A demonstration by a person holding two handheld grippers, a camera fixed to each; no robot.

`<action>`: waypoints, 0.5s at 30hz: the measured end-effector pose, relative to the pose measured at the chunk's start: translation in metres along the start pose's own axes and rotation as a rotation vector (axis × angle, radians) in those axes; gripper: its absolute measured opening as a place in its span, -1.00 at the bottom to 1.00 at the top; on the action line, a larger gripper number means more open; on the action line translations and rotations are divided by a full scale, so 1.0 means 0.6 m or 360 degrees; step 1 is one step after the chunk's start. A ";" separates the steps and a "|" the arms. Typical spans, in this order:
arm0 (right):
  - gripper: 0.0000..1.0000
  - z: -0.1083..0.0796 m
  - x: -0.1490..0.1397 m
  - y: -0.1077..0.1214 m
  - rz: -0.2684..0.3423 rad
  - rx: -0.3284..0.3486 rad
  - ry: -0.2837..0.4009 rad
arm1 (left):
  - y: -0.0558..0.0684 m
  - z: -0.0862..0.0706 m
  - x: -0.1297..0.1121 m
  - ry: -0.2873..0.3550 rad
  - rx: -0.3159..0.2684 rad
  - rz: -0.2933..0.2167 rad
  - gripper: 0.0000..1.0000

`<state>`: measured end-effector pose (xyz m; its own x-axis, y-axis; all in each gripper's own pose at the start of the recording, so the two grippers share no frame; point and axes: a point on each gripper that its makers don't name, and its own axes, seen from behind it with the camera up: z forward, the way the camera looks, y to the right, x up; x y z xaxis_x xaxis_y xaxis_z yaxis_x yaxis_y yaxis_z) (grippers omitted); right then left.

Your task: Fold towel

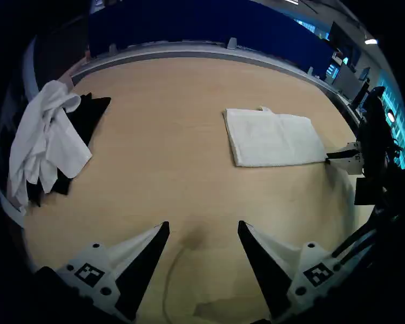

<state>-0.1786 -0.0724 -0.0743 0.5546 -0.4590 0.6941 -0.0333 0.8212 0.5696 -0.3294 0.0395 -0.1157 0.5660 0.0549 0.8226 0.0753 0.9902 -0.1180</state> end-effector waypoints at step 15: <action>-0.84 -0.010 0.036 0.012 0.0063 -0.0034 0.0069 | -0.004 -0.015 -0.008 -0.0006 -0.0006 -0.0020 0.88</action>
<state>-0.1619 -0.0743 -0.0578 0.5885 -0.4112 0.6961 -0.0386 0.8457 0.5322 -0.3250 0.0358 -0.1242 0.5619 0.0433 0.8261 0.0852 0.9903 -0.1098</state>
